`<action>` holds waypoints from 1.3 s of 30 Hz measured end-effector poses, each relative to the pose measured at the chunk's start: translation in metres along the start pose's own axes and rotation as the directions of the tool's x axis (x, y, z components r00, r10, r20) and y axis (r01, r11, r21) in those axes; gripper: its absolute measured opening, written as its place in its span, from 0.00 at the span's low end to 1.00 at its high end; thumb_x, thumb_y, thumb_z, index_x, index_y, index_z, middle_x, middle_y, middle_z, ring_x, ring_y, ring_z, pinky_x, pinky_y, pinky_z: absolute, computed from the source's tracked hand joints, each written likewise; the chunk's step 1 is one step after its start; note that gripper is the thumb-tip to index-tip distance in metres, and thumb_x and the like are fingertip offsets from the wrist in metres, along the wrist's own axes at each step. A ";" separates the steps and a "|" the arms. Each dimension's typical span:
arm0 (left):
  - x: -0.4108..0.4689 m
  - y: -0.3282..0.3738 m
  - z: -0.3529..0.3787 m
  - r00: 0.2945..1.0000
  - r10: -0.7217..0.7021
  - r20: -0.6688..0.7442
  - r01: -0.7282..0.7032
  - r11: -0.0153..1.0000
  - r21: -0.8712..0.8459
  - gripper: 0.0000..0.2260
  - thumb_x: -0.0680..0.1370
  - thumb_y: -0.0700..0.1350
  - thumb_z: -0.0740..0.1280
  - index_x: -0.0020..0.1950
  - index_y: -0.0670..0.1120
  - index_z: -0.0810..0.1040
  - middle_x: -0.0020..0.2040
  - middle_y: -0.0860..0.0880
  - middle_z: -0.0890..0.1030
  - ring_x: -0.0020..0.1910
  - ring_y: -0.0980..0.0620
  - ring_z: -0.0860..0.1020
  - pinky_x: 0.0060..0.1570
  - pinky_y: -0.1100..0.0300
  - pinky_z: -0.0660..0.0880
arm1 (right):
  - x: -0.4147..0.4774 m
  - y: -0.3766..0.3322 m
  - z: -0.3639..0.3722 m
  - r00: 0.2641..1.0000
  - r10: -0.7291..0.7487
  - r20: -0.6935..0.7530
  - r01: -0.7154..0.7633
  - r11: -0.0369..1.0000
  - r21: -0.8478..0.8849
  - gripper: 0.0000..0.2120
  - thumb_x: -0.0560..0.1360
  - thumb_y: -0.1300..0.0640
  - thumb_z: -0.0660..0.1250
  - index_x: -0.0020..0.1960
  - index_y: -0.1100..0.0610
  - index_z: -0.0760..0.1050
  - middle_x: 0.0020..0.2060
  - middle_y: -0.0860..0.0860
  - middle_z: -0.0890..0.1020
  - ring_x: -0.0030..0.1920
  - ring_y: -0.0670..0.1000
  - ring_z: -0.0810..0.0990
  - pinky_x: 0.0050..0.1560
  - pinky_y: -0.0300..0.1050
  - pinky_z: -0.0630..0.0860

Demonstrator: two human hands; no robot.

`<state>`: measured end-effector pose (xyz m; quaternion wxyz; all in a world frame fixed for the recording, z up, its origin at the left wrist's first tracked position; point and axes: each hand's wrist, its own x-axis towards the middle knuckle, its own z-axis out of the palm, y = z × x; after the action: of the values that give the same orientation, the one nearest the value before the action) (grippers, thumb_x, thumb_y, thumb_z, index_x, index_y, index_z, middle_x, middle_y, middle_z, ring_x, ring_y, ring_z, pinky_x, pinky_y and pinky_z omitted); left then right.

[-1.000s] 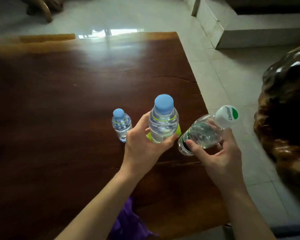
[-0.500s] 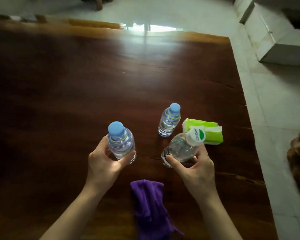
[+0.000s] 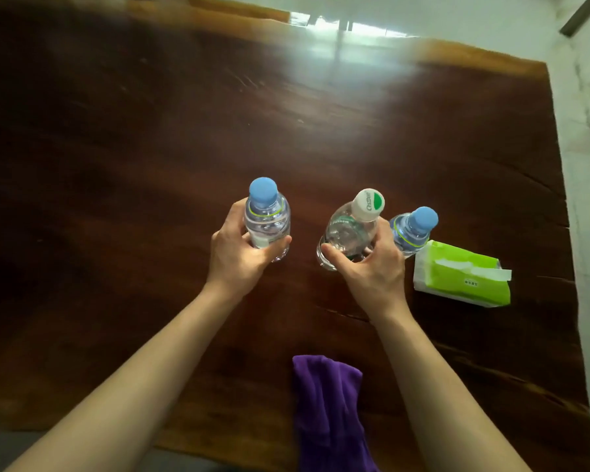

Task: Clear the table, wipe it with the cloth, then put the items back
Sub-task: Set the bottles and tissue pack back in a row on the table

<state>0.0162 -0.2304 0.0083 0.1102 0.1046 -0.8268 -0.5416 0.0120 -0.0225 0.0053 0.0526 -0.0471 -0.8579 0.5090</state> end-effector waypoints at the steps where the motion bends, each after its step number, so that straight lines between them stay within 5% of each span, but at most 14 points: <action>1: 0.005 -0.002 0.004 1.000 -0.001 0.004 0.001 1.000 -0.002 0.29 0.67 0.42 0.83 0.65 0.44 0.77 0.50 0.56 0.84 0.47 0.65 0.83 0.50 0.65 0.81 | 0.006 0.001 0.003 1.000 0.000 -0.005 0.000 1.000 -0.012 0.32 0.66 0.49 0.82 0.64 0.55 0.74 0.51 0.48 0.84 0.50 0.47 0.85 0.55 0.50 0.82; 8: 0.034 -0.014 0.022 1.000 -0.001 0.026 0.001 1.000 0.008 0.30 0.66 0.46 0.82 0.65 0.44 0.76 0.51 0.53 0.85 0.50 0.58 0.85 0.54 0.52 0.83 | 0.024 0.008 0.021 0.999 0.028 -0.022 -0.030 0.998 -0.058 0.33 0.66 0.49 0.82 0.65 0.58 0.72 0.52 0.52 0.84 0.52 0.54 0.84 0.55 0.53 0.80; 13: 0.042 -0.022 0.027 0.999 -0.013 0.051 0.011 0.999 0.046 0.30 0.66 0.46 0.82 0.65 0.45 0.76 0.49 0.55 0.84 0.49 0.60 0.84 0.54 0.50 0.83 | 0.029 0.012 0.031 0.999 0.033 -0.012 -0.034 0.996 -0.088 0.34 0.66 0.48 0.81 0.67 0.56 0.72 0.53 0.51 0.85 0.53 0.51 0.83 0.51 0.33 0.71; 17: 0.044 -0.028 0.028 0.998 -0.026 0.060 0.022 0.998 0.056 0.30 0.67 0.45 0.83 0.65 0.43 0.76 0.49 0.55 0.84 0.47 0.63 0.82 0.54 0.54 0.82 | 0.031 0.012 0.034 1.000 0.026 0.003 -0.026 0.994 -0.104 0.34 0.66 0.47 0.81 0.67 0.55 0.71 0.53 0.50 0.85 0.52 0.50 0.83 0.49 0.28 0.68; 21: 0.045 -0.033 0.028 0.995 -0.002 0.095 -0.001 0.999 0.036 0.31 0.67 0.45 0.82 0.67 0.42 0.75 0.51 0.57 0.82 0.49 0.70 0.81 0.53 0.65 0.80 | 0.028 0.014 0.033 0.997 0.044 0.064 -0.037 0.994 -0.099 0.36 0.67 0.46 0.81 0.69 0.54 0.68 0.56 0.50 0.84 0.56 0.50 0.83 0.57 0.42 0.77; 27: 0.037 -0.043 0.027 0.991 0.035 0.131 -0.034 0.999 -0.010 0.33 0.68 0.44 0.82 0.69 0.42 0.73 0.57 0.51 0.82 0.53 0.67 0.81 0.52 0.70 0.78 | 0.020 0.014 0.028 0.988 0.118 0.102 -0.104 0.986 -0.132 0.45 0.68 0.42 0.79 0.77 0.55 0.63 0.67 0.51 0.80 0.66 0.50 0.79 0.67 0.47 0.75; 32: 0.034 -0.044 0.020 0.985 0.030 0.170 -0.041 0.997 0.060 0.36 0.69 0.48 0.82 0.72 0.43 0.70 0.62 0.50 0.80 0.59 0.59 0.80 0.60 0.59 0.79 | -0.010 0.008 0.017 0.986 0.129 0.104 -0.111 0.981 -0.161 0.41 0.73 0.47 0.77 0.79 0.58 0.61 0.73 0.52 0.74 0.73 0.50 0.72 0.73 0.49 0.69; 39: -0.010 -0.057 -0.019 0.981 0.037 0.189 -0.093 0.950 0.299 0.35 0.71 0.52 0.79 0.74 0.46 0.70 0.68 0.44 0.76 0.66 0.51 0.76 0.67 0.52 0.73 | -0.076 0.018 -0.019 0.984 -0.007 0.178 0.081 0.910 -0.407 0.27 0.78 0.49 0.71 0.73 0.58 0.72 0.74 0.57 0.72 0.75 0.55 0.68 0.76 0.49 0.65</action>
<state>0.0340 -0.2665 -0.0374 0.0348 0.0434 -0.9103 -0.4101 0.0902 -0.0071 -0.0046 -0.0217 0.0066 -0.9481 0.3173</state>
